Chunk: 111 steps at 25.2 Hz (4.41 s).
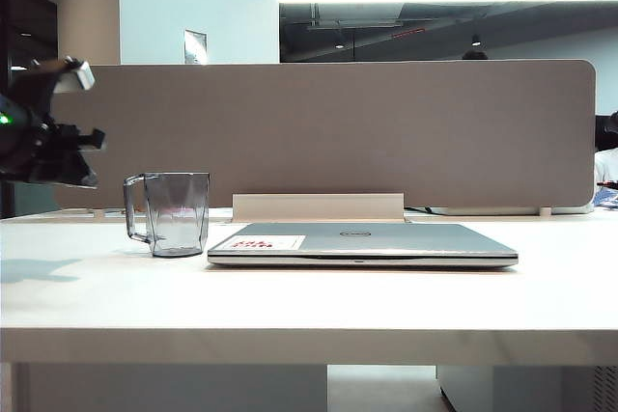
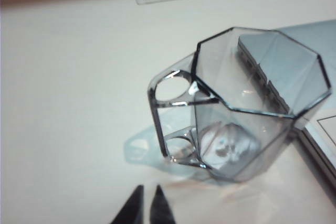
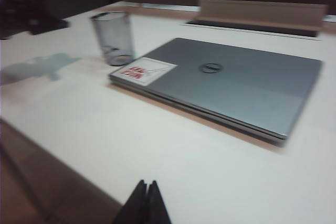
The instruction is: Pick up the water cup and place it on the side of the laptop close to you.
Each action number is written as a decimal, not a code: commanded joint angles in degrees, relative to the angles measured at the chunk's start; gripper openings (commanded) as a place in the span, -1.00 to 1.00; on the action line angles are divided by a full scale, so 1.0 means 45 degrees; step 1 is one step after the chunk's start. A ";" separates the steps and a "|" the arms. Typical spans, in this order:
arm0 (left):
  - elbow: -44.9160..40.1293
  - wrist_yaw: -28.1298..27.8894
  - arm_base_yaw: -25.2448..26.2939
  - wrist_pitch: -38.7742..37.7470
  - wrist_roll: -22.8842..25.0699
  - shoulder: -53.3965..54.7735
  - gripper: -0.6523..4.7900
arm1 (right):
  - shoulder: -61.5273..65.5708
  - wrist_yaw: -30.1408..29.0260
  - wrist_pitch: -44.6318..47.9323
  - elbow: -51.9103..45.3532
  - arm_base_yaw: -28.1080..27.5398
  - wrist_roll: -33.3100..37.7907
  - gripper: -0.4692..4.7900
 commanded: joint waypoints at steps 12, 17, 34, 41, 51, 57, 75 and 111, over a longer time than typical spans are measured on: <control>0.1025 0.1141 -0.0097 0.1953 0.0525 0.2341 -0.65 | -0.0010 -0.0811 0.1627 -0.0034 0.0024 0.2657 -0.83; 0.1316 0.1093 -0.0330 0.1972 0.0534 0.2939 -0.65 | 0.0053 0.0743 0.1530 0.0534 0.0029 0.3259 -0.83; 0.2370 0.0267 -0.0350 0.2186 0.0491 0.3643 -0.45 | 0.6538 0.1195 0.1855 0.5153 0.0034 0.2239 -0.83; 0.2535 0.0272 -0.0466 0.3162 0.0491 0.4488 -0.45 | 0.7956 0.1083 0.2735 0.5547 0.0724 0.2220 -0.83; 0.2982 0.0272 -0.0476 0.4172 0.0491 0.5591 -0.47 | 0.8777 0.1263 0.2929 0.5552 0.2259 0.1574 -0.83; 0.3293 0.0267 -0.0486 0.4187 0.0491 0.5867 -0.47 | 0.8850 0.1409 0.2895 0.5552 0.2341 0.1579 -0.83; 0.3288 0.0413 -0.0481 0.3827 -0.0335 0.5299 -0.76 | 0.8918 0.1467 0.2798 0.5527 0.2336 0.1574 -0.83; 0.2327 -1.3580 -1.0593 -0.5654 -0.9389 -0.0913 -0.78 | 0.8898 0.2501 0.2803 0.5518 0.2322 0.1515 -0.83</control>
